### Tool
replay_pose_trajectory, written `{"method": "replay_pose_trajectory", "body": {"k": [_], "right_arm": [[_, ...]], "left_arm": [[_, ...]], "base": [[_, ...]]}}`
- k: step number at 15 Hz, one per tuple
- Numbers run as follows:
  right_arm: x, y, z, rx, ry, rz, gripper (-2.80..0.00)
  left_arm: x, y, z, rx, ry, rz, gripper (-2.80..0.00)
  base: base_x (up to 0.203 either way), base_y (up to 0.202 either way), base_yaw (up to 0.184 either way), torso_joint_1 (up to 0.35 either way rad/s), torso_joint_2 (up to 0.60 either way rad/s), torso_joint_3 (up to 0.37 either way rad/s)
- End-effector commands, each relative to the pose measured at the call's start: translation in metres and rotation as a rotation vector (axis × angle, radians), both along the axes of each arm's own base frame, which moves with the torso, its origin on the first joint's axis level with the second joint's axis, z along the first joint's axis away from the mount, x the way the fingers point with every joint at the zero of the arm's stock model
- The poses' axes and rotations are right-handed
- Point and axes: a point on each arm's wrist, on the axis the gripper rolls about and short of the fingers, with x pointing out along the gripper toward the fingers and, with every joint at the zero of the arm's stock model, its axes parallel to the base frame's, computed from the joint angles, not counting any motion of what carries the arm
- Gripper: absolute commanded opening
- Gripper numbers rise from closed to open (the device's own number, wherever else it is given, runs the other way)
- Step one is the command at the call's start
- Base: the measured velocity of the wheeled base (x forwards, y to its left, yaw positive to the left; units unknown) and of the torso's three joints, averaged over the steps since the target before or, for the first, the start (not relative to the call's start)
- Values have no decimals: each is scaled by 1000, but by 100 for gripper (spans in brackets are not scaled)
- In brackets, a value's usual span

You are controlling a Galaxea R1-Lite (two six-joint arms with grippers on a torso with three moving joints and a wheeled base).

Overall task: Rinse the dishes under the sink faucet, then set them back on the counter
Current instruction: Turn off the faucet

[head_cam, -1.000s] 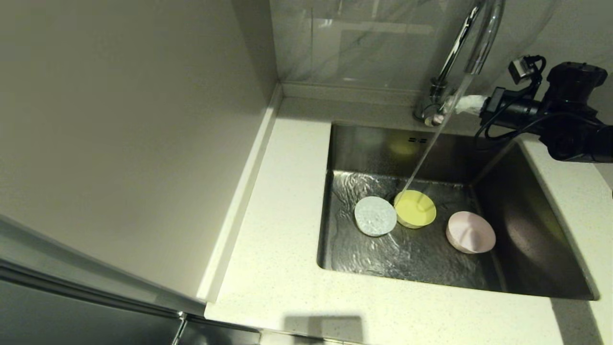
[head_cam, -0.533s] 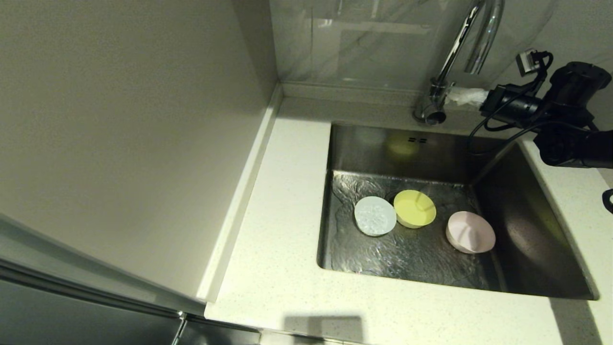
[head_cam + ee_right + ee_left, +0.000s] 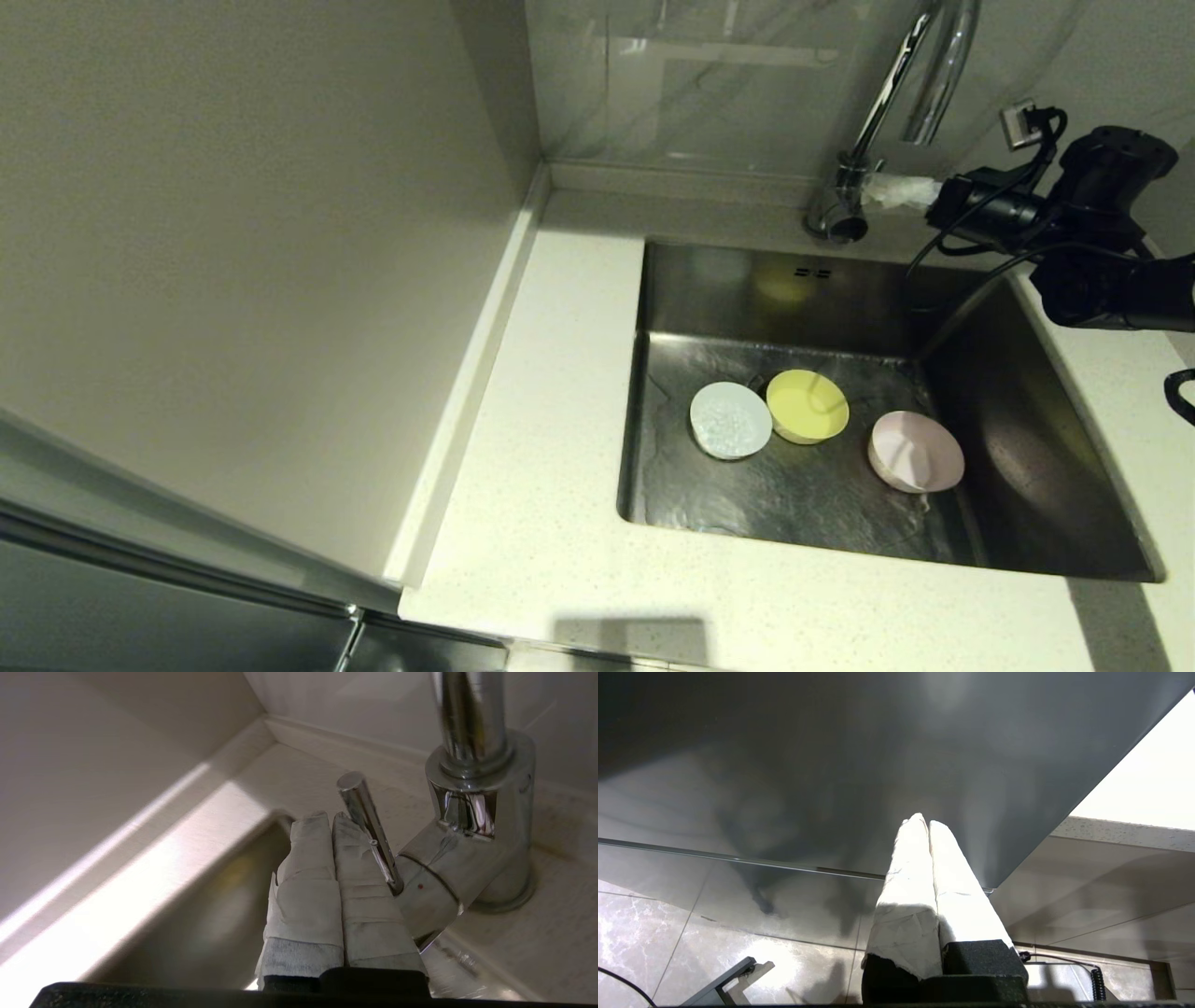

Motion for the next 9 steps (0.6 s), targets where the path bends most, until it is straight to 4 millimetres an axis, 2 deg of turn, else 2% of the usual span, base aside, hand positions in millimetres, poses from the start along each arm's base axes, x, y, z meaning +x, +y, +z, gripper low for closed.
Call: {"method": "replay_pose_trajectory", "body": {"k": [1, 4, 6, 9], "right_arm": [[4, 5, -5, -18, -25, -21, -280], [2, 4, -1, -14, -27, -26, -280], [-6, 3, 10, 3, -17, -21, -280], [-34, -6, 39, 82, 124, 2, -280]], "left_arm": [[0, 0, 0, -1, -2, 1, -280], [0, 0, 0, -1, -2, 1, -280], [0, 0, 0, -1, -2, 1, -280], [0, 0, 0, -1, -2, 1, -280]], "base": [[0, 0, 0, 0, 0, 0], [0, 0, 0, 0, 0, 0], [0, 0, 0, 0, 0, 0], [0, 0, 0, 0, 0, 0]]}}
